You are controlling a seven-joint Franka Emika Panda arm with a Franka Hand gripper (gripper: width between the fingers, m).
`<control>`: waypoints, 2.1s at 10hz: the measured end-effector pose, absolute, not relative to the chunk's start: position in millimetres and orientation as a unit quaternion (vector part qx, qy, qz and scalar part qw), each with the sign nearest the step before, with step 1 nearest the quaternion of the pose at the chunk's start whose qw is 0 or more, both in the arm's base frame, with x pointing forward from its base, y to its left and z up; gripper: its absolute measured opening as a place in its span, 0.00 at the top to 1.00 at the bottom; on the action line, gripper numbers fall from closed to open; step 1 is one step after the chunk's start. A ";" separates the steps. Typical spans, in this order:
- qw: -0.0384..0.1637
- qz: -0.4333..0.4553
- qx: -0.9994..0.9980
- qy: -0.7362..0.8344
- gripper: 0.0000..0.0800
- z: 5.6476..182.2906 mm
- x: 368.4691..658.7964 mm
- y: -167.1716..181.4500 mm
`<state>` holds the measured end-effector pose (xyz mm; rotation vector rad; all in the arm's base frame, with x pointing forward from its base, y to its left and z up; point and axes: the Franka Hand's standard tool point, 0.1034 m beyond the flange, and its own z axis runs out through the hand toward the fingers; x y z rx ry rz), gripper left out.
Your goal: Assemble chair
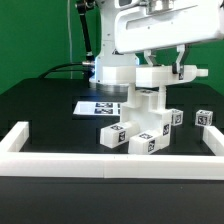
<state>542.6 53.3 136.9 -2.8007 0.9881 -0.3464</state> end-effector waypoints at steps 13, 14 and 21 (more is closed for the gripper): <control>0.080 -0.108 -0.929 0.344 0.63 137.4 542.9 42.9; 0.080 -0.108 -0.929 0.344 0.63 137.4 542.9 42.9; 0.076 -0.105 -0.944 0.302 0.63 138.4 545.9 60.2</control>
Offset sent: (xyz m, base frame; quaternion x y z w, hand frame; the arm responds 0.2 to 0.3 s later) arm 0.0000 0.0000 0.0000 0.0000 0.0000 0.0000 1.0000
